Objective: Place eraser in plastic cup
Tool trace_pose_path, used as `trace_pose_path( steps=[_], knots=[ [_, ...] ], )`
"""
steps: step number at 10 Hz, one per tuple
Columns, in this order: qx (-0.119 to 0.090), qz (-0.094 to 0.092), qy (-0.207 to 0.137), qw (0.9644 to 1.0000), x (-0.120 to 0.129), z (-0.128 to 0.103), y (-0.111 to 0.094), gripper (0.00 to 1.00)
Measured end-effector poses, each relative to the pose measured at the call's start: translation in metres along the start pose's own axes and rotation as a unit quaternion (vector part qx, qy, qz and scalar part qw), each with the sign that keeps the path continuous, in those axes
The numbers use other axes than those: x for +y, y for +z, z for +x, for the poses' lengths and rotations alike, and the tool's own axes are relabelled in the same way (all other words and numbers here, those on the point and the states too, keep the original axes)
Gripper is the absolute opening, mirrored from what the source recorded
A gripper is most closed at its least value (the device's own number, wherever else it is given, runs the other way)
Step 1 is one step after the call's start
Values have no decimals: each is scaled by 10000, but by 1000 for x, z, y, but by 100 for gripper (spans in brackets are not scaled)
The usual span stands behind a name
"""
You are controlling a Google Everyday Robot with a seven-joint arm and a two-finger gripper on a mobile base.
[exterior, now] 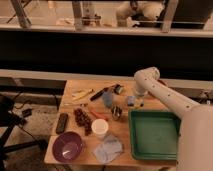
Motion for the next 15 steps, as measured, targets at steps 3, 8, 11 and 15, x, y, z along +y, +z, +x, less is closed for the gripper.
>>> trace_pose_path(
  steps=[3, 8, 11, 15],
  knots=[
    [-13, -225, 80, 9997, 1, 5, 8, 80],
    [-22, -508, 169, 9986, 2, 11, 20, 80],
    [-20, -635, 223, 9977, 5, 18, 26, 80],
    [-26, -670, 206, 9975, 7, 20, 27, 80]
  ],
)
